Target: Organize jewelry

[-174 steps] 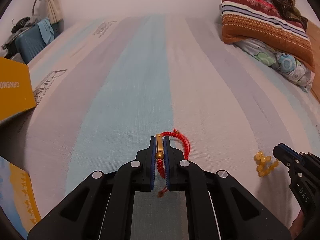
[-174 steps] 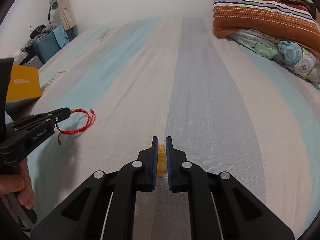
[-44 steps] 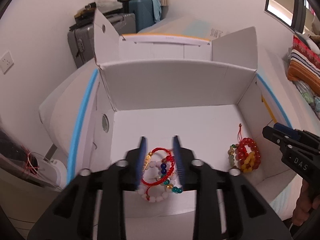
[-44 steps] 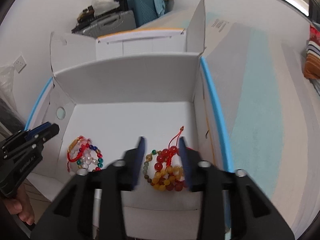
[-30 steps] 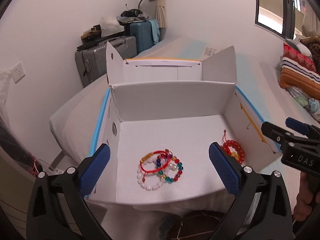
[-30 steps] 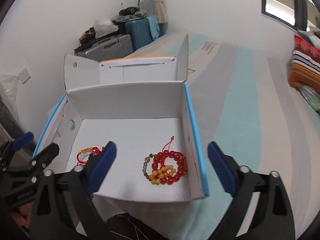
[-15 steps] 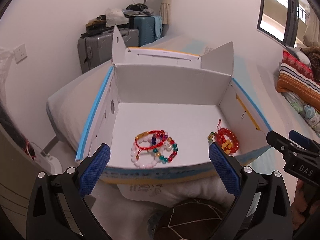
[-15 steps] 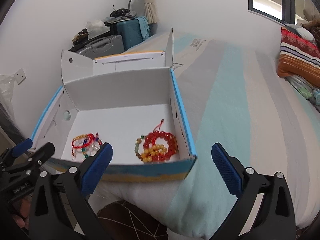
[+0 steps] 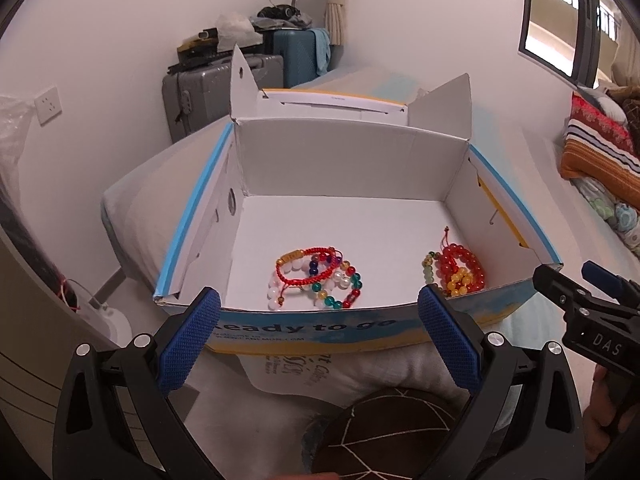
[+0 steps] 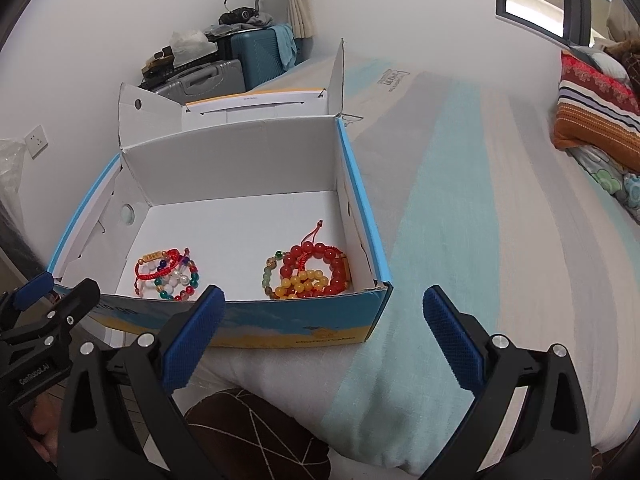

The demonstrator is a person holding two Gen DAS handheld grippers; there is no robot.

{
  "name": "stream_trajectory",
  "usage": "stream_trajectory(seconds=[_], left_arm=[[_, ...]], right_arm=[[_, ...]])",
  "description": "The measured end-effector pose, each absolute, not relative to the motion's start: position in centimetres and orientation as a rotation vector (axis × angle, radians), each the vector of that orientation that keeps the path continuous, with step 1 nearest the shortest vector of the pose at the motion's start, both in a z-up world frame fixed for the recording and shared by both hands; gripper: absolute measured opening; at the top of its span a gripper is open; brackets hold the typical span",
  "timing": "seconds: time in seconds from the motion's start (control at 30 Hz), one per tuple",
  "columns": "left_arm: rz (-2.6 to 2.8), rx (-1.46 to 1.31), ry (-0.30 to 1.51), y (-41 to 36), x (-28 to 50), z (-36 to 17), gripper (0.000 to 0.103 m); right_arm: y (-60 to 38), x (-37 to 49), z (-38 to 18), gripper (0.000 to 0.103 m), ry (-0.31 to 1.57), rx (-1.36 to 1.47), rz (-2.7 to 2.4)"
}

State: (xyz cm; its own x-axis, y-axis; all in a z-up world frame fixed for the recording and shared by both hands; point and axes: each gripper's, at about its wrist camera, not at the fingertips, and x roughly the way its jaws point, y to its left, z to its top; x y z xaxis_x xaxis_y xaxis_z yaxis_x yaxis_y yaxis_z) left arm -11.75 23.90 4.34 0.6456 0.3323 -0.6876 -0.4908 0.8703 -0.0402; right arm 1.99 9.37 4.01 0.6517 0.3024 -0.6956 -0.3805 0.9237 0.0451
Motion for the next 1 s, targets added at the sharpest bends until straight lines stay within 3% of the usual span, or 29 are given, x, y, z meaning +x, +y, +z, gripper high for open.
stream_trajectory(seconds=[1.0], left_arm=[[0.511,-0.235,0.752,23.39,-11.36,4.11,0.097]], right_arm=[[9.41,1.90,3.69,0.095,0.774,-0.112,0.389]])
